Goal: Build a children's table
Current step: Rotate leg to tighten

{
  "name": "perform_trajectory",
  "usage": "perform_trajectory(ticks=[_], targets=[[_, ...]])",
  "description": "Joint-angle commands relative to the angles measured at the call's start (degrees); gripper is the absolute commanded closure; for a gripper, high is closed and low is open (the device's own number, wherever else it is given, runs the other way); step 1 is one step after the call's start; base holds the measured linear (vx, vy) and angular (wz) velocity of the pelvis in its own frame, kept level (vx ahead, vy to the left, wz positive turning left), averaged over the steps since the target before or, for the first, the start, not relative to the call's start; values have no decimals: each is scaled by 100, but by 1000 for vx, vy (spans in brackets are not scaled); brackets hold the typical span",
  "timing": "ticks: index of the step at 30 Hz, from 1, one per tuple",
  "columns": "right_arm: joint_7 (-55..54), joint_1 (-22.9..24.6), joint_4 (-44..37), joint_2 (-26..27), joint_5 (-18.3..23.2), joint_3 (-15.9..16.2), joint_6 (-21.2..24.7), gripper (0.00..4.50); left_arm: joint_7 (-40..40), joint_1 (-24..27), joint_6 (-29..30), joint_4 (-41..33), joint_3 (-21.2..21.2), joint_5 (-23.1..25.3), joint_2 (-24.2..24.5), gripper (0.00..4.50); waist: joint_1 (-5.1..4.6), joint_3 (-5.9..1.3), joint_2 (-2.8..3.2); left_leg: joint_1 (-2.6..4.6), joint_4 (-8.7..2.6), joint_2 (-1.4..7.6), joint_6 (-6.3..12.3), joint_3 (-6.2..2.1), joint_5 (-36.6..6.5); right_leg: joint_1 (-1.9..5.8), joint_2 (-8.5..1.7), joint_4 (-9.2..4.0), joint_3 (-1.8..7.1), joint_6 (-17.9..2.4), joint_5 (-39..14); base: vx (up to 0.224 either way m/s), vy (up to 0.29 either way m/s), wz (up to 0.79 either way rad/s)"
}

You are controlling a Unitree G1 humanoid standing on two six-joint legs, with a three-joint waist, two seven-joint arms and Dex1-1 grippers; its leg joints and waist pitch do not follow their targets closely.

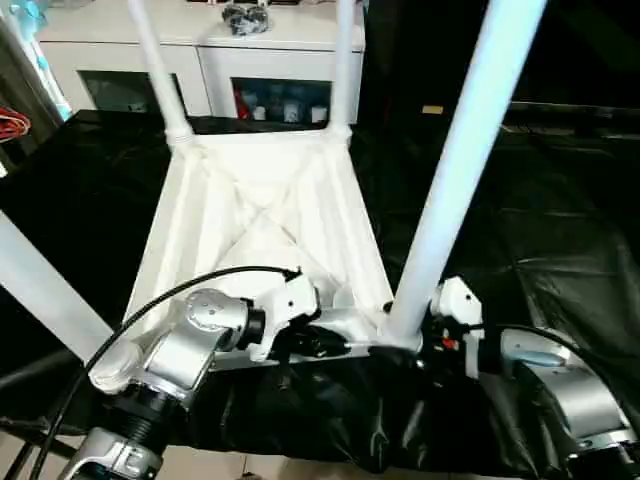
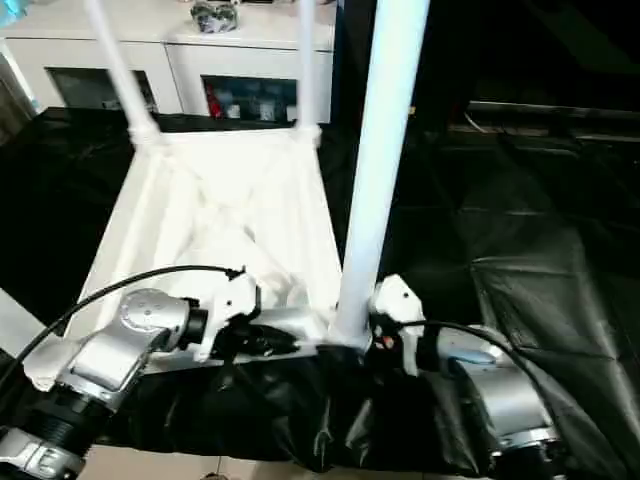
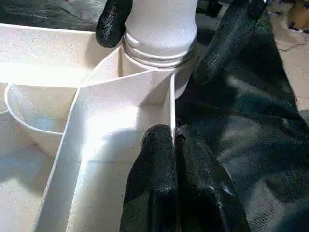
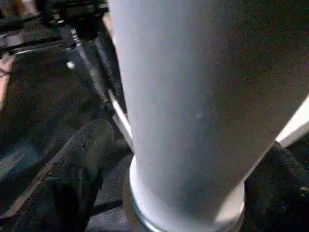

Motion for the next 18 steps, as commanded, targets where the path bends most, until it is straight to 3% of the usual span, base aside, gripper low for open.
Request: perform_trajectory(ticks=[1, 10, 13, 18], targets=[[367, -87, -143, -46, 37, 329, 67, 75, -231, -183, -153, -70, -249, -223, -74, 450, 4, -269, -77, 113, -374, 369, 436, -157, -1149, 179, -336, -402, 218, -1450, -554, 0, 0, 0], [512, -210, -32, -135, -55, 457, 7, 136, -308, -177, -182, -32, -250, -222, -14, 450, 37, -278, -128, 104, -346, 367, 495, -148, -1002, 186, -348, -382, 212, -1492, -508, 0, 0, 0], [513, -210, -9, -111, -48, 505, -4, 169, -296, -160, -180, -37, -249, -244, -16, 450, 47, -281, -123, 103, -343, 366, 483, -150, -994, 186, -349, -374, 214, -1484, -512, 0, 0, 0], [392, -114, -28, -24, -59, 505, -5, 181, -111, -119, -166, -47, -205, -220, -53, 450, 51, -286, -119, 105, -333, 364, 526, -149, -915, 184, -342, -358, 209, -1498, -391, 0, 0, 0]])
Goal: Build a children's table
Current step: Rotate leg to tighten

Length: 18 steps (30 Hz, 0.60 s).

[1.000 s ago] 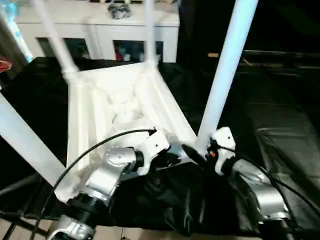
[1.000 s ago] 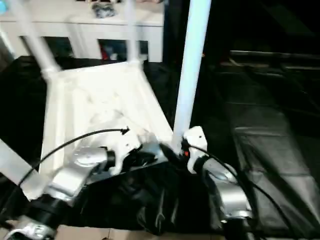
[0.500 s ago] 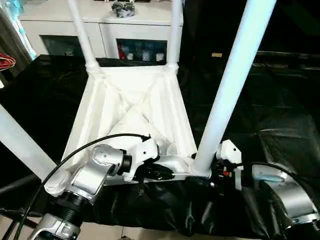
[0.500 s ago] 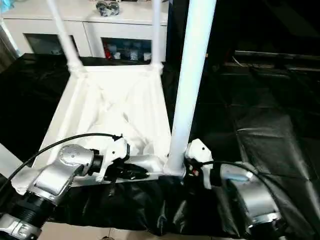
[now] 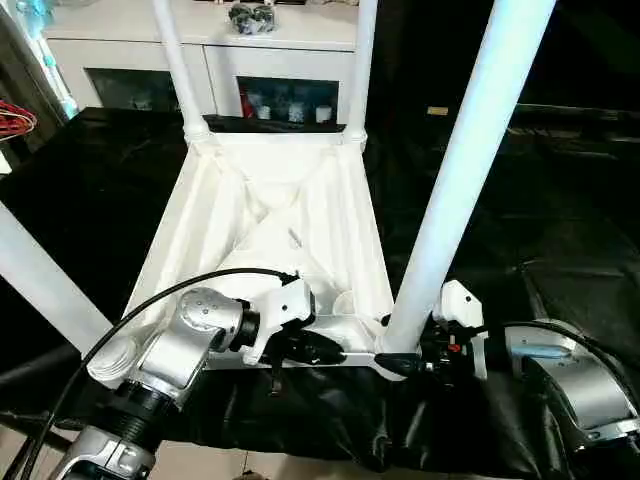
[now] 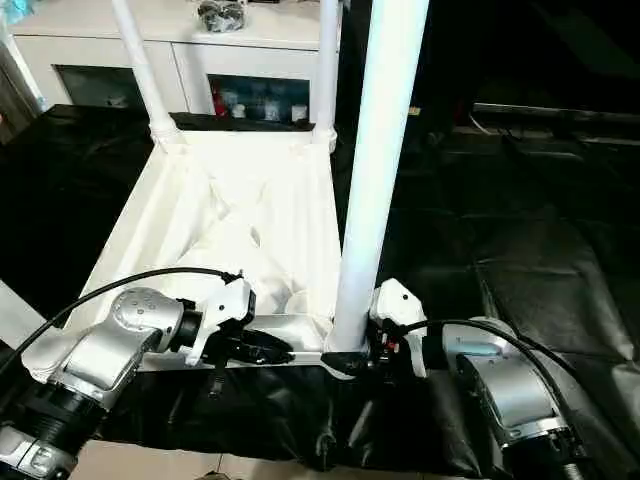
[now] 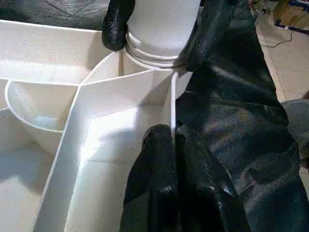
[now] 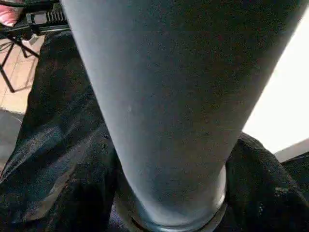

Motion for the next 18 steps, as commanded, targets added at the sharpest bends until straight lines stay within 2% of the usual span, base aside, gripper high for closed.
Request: perform_trajectory(ticks=[1, 2, 3, 4, 6, 7, 8, 11, 12, 14, 16, 18], targets=[[-168, 117, -86, 249, -38, 312, -3, 183, 357, -81, -48, -69, -80, -90, -281, 450, -4, -285, -95, 113, -360, 359, 503, -149, -959, 181, -343, -387, 212, -1488, -454, 0, 0, 0], [-168, 117, -86, 249, -38, 312, -3, 183, 357, -81, -48, -69, -80, -90, -281, 450, -3, -285, -96, 116, -361, 360, 488, -148, -989, 180, -345, -391, 216, -1483, -492, 0, 0, 0], [-617, 172, -3, 465, -152, 244, -45, 184, 731, -43, 89, -88, 70, -104, -452, 450, -14, -274, -87, 111, -373, 358, 441, -151, -1067, 179, -343, -404, 217, -1458, -609, 0, 0, 0], [-699, 180, 16, 505, -178, 232, -71, 184, 791, -34, 118, -97, 96, -111, -483, 450, -29, -258, -71, 117, -397, 357, 348, -161, -1216, 165, -345, -429, 215, -1424, -847, 0, 0, 0], [-1238, 206, 149, 766, -292, 137, -25, 184, 1218, 44, 244, -169, 196, -62, -670, 450, -55, -246, -83, 140, -420, 357, 200, -166, -1452, 147, -353, -477, 219, -1333, -1248, 0, 0, 0], [-1641, 194, 287, 947, -405, 75, -42, 184, 1394, 114, 322, -251, 203, -40, -771, 450, -113, -220, -74, 119, -447, 351, 96, -178, -1628, 140, -354, -502, 218, -1272, -1545, 0, 0, 0], [-1891, 183, 378, 1058, -481, 38, -67, 185, 1484, 159, 370, -305, 201, -31, -830, 450, -131, -225, -92, 112, -462, 339, 22, -206, -1727, 166, -365, -525, 207, -1124, -1856, 0, 0, 0], [-2451, 160, 511, 1404, -532, -81, 12, 185, 1852, 267, 499, -420, 169, 80, -1040, 450, -180, -211, -76, 126, -482, 328, -47, -219, -1942, 133, -353, -574, 221, -935, -2211, 0, 0, 0], [-2969, 121, 580, 1730, -543, -209, 77, 185, 2190, 343, 618, -524, 106, 171, -1259, 450, -205, -215, -78, 143, -481, 337, -67, -211, -1963, 108, -350, -577, 242, -916, -2209, 0, 0, 0], [-3322, 106, 577, 1991, -534, -317, 152, 185, 2419, 380, 655, -562, 56, 207, -1451, 450, -235, -220, -77, 134, -488, 327, -70, -221, -1926, 110, -342, -585, 238, -899, -2185, 0, 0, 0], [-3414, 108, 562, 2074, -524, -339, 172, 185, 2528, 379, 656, -542, 54, 223, -1537, 450, -229, -232, -68, 143, -469, 324, -8, -197, -1854, 96, -325, -588, 252, -894, -1969, 0, 0, 0], [-3608, 104, 586, 2231, -597, -320, 108, 185, 2763, 357, 641, -482, 37, 277, -1739, 450, -223, -251, -61, 115, -466, 325, 23, -195, -1691, 120, -320, -560, 247, -941, -1649, 0, 0, 0]])
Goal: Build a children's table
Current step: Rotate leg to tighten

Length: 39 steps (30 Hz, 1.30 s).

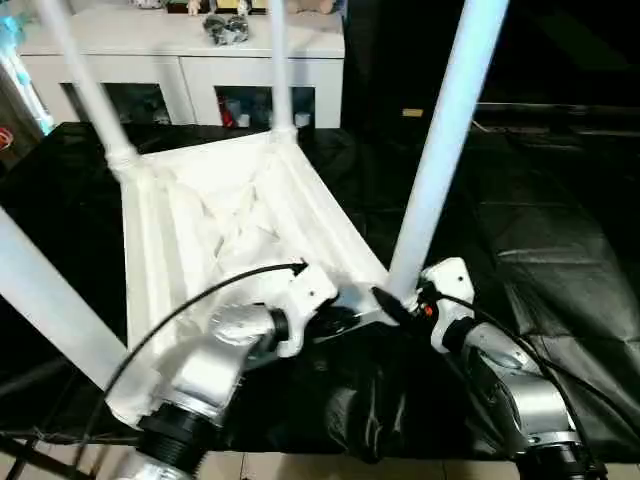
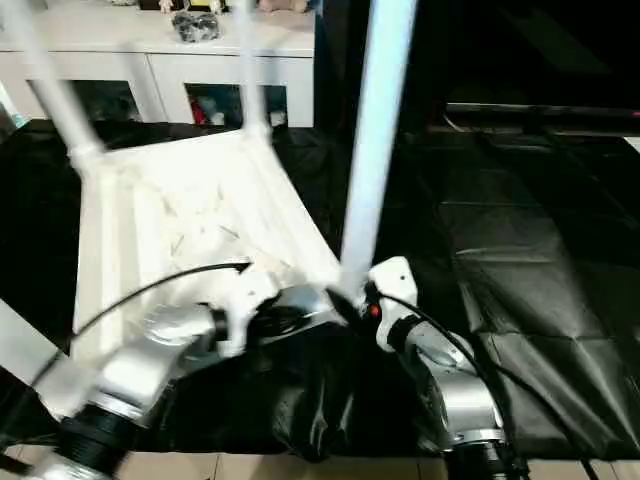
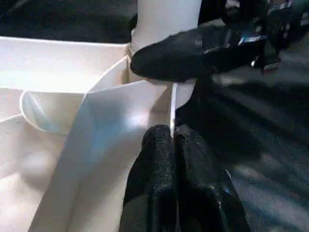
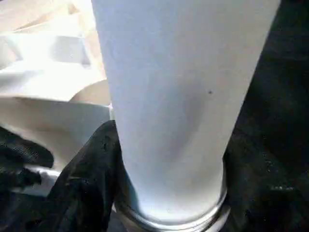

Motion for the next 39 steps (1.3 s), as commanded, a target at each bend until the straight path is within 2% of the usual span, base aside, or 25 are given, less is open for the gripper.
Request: perform_trajectory(ticks=[1, 2, 3, 5, 6, 7, 9, 12, 18, 22, 23, 24, 25, 26, 27, 28, 31, 34, 36, 37, 39], targets=[[111, 44, 138, 349, -21, 569, 62, 185, 131, -83, -99, -66, -361, -218, -449, 450, 22, -231, -83, 59, -447, 328, 46, -191, -1669, 104, -317, -552, 225, -949, -1576, 0, 0, 0], [64, 50, 148, 378, -22, 569, 41, 129, 156, -88, -87, -66, -389, -208, -493, 450, 19, -241, -77, 52, -443, 332, 78, -189, -1652, 111, -319, -538, 226, -982, -1422, 0, 0, 0], [49, 51, 149, 400, 27, 529, 28, 115, 137, -95, -93, -58, -413, -214, -515, 450, 4, -247, -74, 5, -453, 328, 90, -209, -1545, 153, -324, -510, 212, -1005, -1254, 0, 0, 0], [4, 53, 134, 420, 59, 470, 46, 115, 124, -98, -80, -82, -451, -204, -524, 450, -12, -259, -93, 40, -436, 326, 113, -194, -1510, 137, -300, -508, 211, -1021, -1039, 0, 0, 0], [-4, 53, 121, 416, 53, 457, 58, 100, 119, -100, -80, -91, -462, -195, -519, 450, -13, -257, -93, 32, -428, 321, 163, -188, -1455, 150, -304, -497, 212, -1070, -918, 0, 0, 0], [-2, 50, 109, 391, 15, 467, 54, 86, 110, -106, -86, -88, -459, -189, -502, 450, 1, -259, -55, 39, -419, 323, 192, -183, -1402, 147, -307, -491, 215, -1114, -819, 0, 0, 0], [4, 44, 89, 343, -33, 477, 41, 77, 48, -122, -119, -78, -450, -203, -461, 450, 5, -252, -68, 41, -425, 328, 201, -180, -1408, 151, -298, -492, 210, -1140, -795, 0, 0, 0], [401, 60, -94, 32, -78, 564, -40, 77, -256, -179, -243, -49, -383, -296, -257, 450, 21, -244, -58, 48, -433, 332, 181, -185, -1482, 157, -299, -496, 208, -1128, -895, 0, 0, 0], [905, 63, -312, -370, -3, 585, -112, 77, -559, -249, -269, -62, -326, -331, 73, 450, 23, -245, -66, 53, -421, 336, 206, -177, -1415, 168, -305, -469, 214, -1205, -694, 0, 0, 0], [1193, 56, -460, -624, 147, 492, -61, 77, -835, -218, -210, -419, -336, -335, 501, 450, 12, -252, -78, 46, -411, 344, 270, -180, -1313, 185, -307, -444, 208, -1262, -600, 0, 0, 0], [1229, 66, -511, -658, 183, 469, -41, 77, -864, -206, -120, -543, -295, -366, 579, 450, 3, -253, -70, 46, -403, 340, 293, -174, -1284, 181, -305, -435, 207, -1305, -533, 0, 0, 0], [1276, 85, -564, -704, 223, 441, -27, 75, -947, -181, 38, -721, -269, -431, 675, 430, 6, -252, -86, 52, -406, 344, 303, -172, -1274, 185, -307, -433, 208, -1315, -529, 0, 0, 0], [1317, 100, -611, -749, 261, 412, -12, 75, -996, -162, 249, -909, -235, -486, 774, 430, 16, -247, -71, 60, -402, 352, 322, -167, -1249, 174, -308, -432, 210, -1356, -518, 0, 0, 0], [1339, 111, -653, -792, 290, 371, -5, 75, -1071, -136, 505, -1151, -198, -556, 896, 430, 15, -252, -93, 60, -401, 351, 322, -164, -1236, 178, -302, -422, 205, -1362, -514, 0, 0, 0], [1356, 115, -693, -817, 322, 331, 18, 75, -1160, -109, 726, -1382, -172, -633, 1031, 430, 28, -252, -74, 64, -403, 359, 323, -168, -1174, 180, -305, -403, 205, -1398, -483, 0, 0, 0], [1379, 129, -755, -866, 382, 252, 56, 75, -1279, -71, 1031, -1742, -143, -688, 1263, 406, 29, -246, -93, 63, -410, 360, 322, -166, -1168, 187, -300, -400, 202, -1419, -520, 0, 0, 0], [1429, 154, -843, -942, 462, 201, 103, 75, -1280, -83, 1299, -2006, -88, -699, 1456, 394, 21, -235, -91, 76, -409, 344, 278, -160, -1235, 175, -284, -419, 205, -1404, -712, 0, 0, 0], [1501, 205, -934, -1029, 523, 156, 130, 75, -1145, -153, 1466, -2095, -70, -684, 1448, 358, 36, -234, -85, 91, -405, 342, 223, -152, -1253, 158, -284, -429, 212, -1377, -794, 0, 0, 0], [1524, 234, -970, -1063, 549, 147, 150, 75, -1083, -169, 1496, -2097, -96, -676, 1400, 356, 45, -237, -96, 75, -401, 338, 199, -157, -1202, 171, -284, -421, 214, -1352, -714, 0, 0, 0], [1557, 326, -1096, -1152, 554, 159, 178, 75, -722, -222, 1523, -1904, -169, -517, 1189, 338, 41, -241, -82, 75, -396, 337, 183, -155, -1209, 172, -273, -428, 215, -1325, -636, 0, 0, 0], [1568, 390, -1160, -1231, 533, 149, 184, 75, -602, -229, 1541, -1801, -300, -465, 1093, 323, 68, -255, -62, 73, -377, 329, 176, -164, -1183, 193, -289, -418, 217, -1334, -512, 0, 0, 0]])
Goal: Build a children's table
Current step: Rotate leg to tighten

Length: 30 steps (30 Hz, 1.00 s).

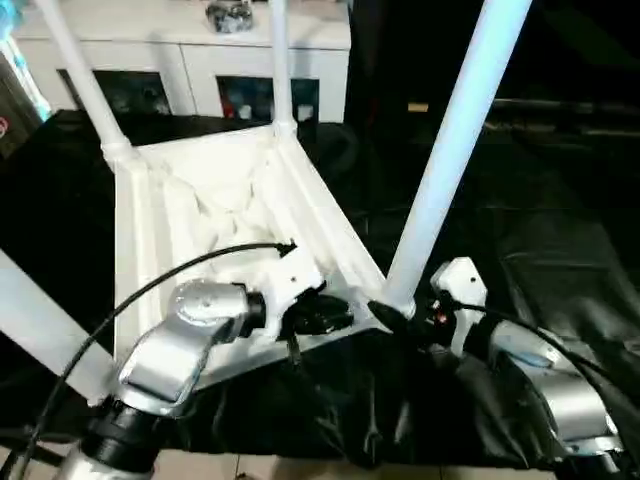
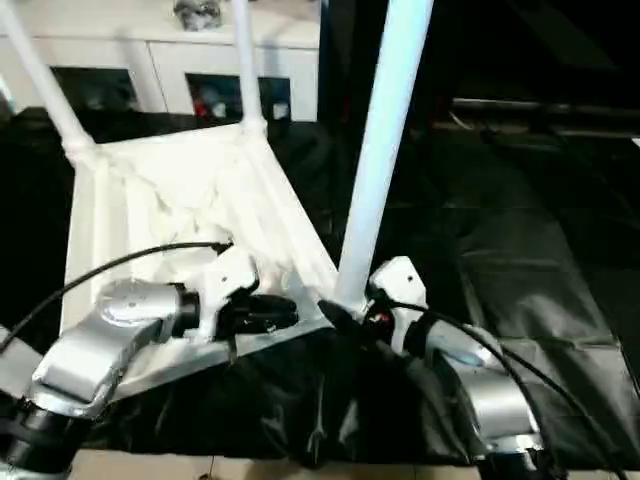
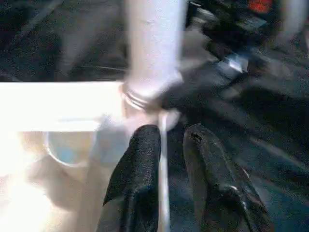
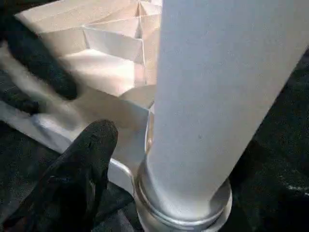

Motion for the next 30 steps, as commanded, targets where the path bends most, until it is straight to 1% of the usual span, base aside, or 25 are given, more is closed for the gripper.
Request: perform_trajectory(ticks=[1, 3, 5, 6, 7, 8, 9, 10, 11, 12, 13, 14, 15, 16, 17, 18, 19, 21, 22, 25, 26, 27, 28, 29, 30], targets=[[23, 73, -141, -80, 39, -103, 86, 75, 157, -45, 91, 85, -148, 80, -43, 311, 20, -315, 1, 81, -378, 320, 198, -163, -1141, 212, -288, -413, 224, -1311, -465, 0, 0, 0], [-29, 89, -254, -161, 81, -175, 170, 75, 224, -64, 276, 53, -145, -23, -106, 302, 14, -320, -17, 68, -362, 308, 260, -159, -1032, 222, -282, -393, 216, -1345, -304, 0, 0, 0], [-60, 82, -257, -186, 87, -214, 168, 75, 290, -96, 256, 164, -118, 20, -102, 278, 2, -317, -29, 63, -357, 306, 296, -162, -1027, 228, -288, -403, 209, -1371, -366, 0, 0, 0], [-78, 71, -242, -184, 84, -216, 159, 75, 323, -111, 230, 231, -95, 50, -84, 268, -3, -318, -57, 64, -348, 303, 318, -160, -1027, 225, -293, -406, 209, -1362, -465, 0, 0, 0], [-84, 42, -178, -166, 79, -203, 137, 75, 297, -119, 190, 283, -73, 48, -44, 264, -10, -315, -21, 68, -348, 297, 325, -162, -1039, 214, -287, -416, 207, -1342, -554, 0, 0, 0], [-94, 20, -144, -142, 74, -182, 132, 75, 261, -119, 160, 309, -50, 34, -4, 249, -19, -317, -27, 71, -348, 296, 324, -161, -1054, 211, -280, -422, 206, -1331, -580, 0, 0, 0], [-27, 15, -170, -162, 112, -172, 131, 75, 234, -127, 184, 291, -44, 24, 23, 249, -13, -319, -44, 69, -351, 302, 327, -168, -1066, 216, -286, -415, 203, -1332, -605, 0, 0, 0], [112, -92, -168, -204, 246, -193, 183, 75, 248, -253, 142, 406, 34, -50, -21, 234, 0, -320, -56, 74, -353, 310, 344, -171, -1048, 213, -291, -407, 201, -1344, -575, 0, 0, 0], [124, -111, -156, -204, 260, -194, 186, 75, 252, -272, 125, 435, 49, -59, -28, 223, 2, -320, -30, 78, -350, 305, 355, -171, -1048, 210, -286, -403, 199, -1361, -558, 0, 0, 0], [124, -111, -156, -204, 260, -194, 186, 75, 252, -272, 125, 435, 49, -59, -28, 218, 13, -326, -28, 92, -344, 311, 351, -167, -1029, 199, -283, -400, 199, -1387, -510, 0, 0, 0], [115, -108, -60, -199, 206, -162, 127, 75, 324, -266, 24, 568, 91, -39, -55, 218, 19, -328, 42, 87, -341, 315, 340, -177, -989, 201, -287, -381, 199, -1422, -408, 0, 0, 0], [112, -94, -82, -262, 99, -99, 105, 75, 287, -284, -59, 681, 100, -70, -53, 218, -2, -326, 27, 90, -332, 304, 312, -162, -998, 202, -265, -395, 196, -1423, -321, 0, 0, 0], [112, -94, -82, -262, 99, -99, 105, 75, 287, -284, -59, 681, 100, -70, -53, 218, 3, -333, 15, 82, -330, 302, 315, -166, -979, 217, -270, -381, 198, -1430, -261, 0, 0, 0], [139, -33, -239, -295, 174, -111, 240, 75, 224, -281, -122, 775, 121, -193, -88, 218, 27, -352, 117, 103, -314, 300, 309, -172, -945, 208, -277, -359, 201, -1452, -138, 0, 0, 0], [123, -27, -315, -297, 198, -139, 295, 75, 188, -297, -124, 838, 140, -284, -123, 218, 17, -346, 112, 98, -314, 294, 319, -163, -941, 207, -261, -371, 200, -1459, -72, 0, 0, 0], [88, -42, -302, -311, 157, -152, 291, 75, 164, -324, -168, 906, 129, -308, -141, 218, 22, -354, 64, 85, -307, 290, 329, -166, -932, 226, -263, -361, 193, -1502, 32, 0, 0, 0], [38, -71, -257, -322, 107, -186, 265, 75, 134, -379, -251, 1012, 77, -279, -132, 218, 40, -362, 75, 76, -301, 293, 354, -169, -903, 232, -275, -350, 189, -1517, 66, 0, 0, 0], [34, -90, -262, -314, 163, -217, 310, 75, 118, -416, -259, 1065, 70, -281, -117, 218, 51, -355, 82, 69, -300, 297, 379, -169, -943, 232, -292, -364, 190, -1512, -84, 0, 0, 0], [34, -91, -263, -314, 168, -218, 314, 75, 117, -418, -258, 1068, 71, -282, -116, 218, 55, -348, 93, 69, -306, 297, 363, -172, -1003, 227, -291, -377, 187, -1490, -242, 0, 0, 0], [48, -138, -197, -326, 208, -202, 322, 75, 25, -435, -72, 1075, 113, -390, -65, 218, 68, -344, 93, 73, -324, 306, 279, -181, -1120, 222, -292, -384, 184, -1437, -484, 0, 0, 0], [49, -154, -151, -335, 186, -179, 289, 75, 23, -439, -32, 1080, 137, -419, -50, 218, 71, -346, 110, 77, -325, 307, 270, -185, -1123, 217, -294, -385, 183, -1432, -495, 0, 0, 0], [46, -161, -127, -339, 170, -163, 270, 75, 23, -439, -18, 1084, 147, -432, -40, 218, 65, -348, 105, 76, -324, 307, 253, -182, -1129, 216, -289, -383, 183, -1430, -471, 0, 0, 0], [37, -176, -114, -344, 163, -152, 267, 75, 29, -447, -15, 1117, 137, -435, -20, 218, 70, -357, 135, 79, -316, 304, 249, -185, -1102, 214, -291, -372, 185, -1436, -401, 0, 0, 0], [21, -196, -114, -349, 164, -146, 281, 75, 30, -462, -33, 1181, 113, -427, 3, 218, 66, -355, 121, 76, -318, 298, 255, -181, -1098, 212, -277, -373, 182, -1435, -355, 0, 0, 0], [13, -205, -119, -351, 167, -149, 292, 75, 8, -477, -81, 1241, 64, -393, 19, 218, 66, -358, 126, 75, -314, 295, 261, -181, -1089, 217, -278, -371, 182, -1434, -330, 0, 0, 0]])
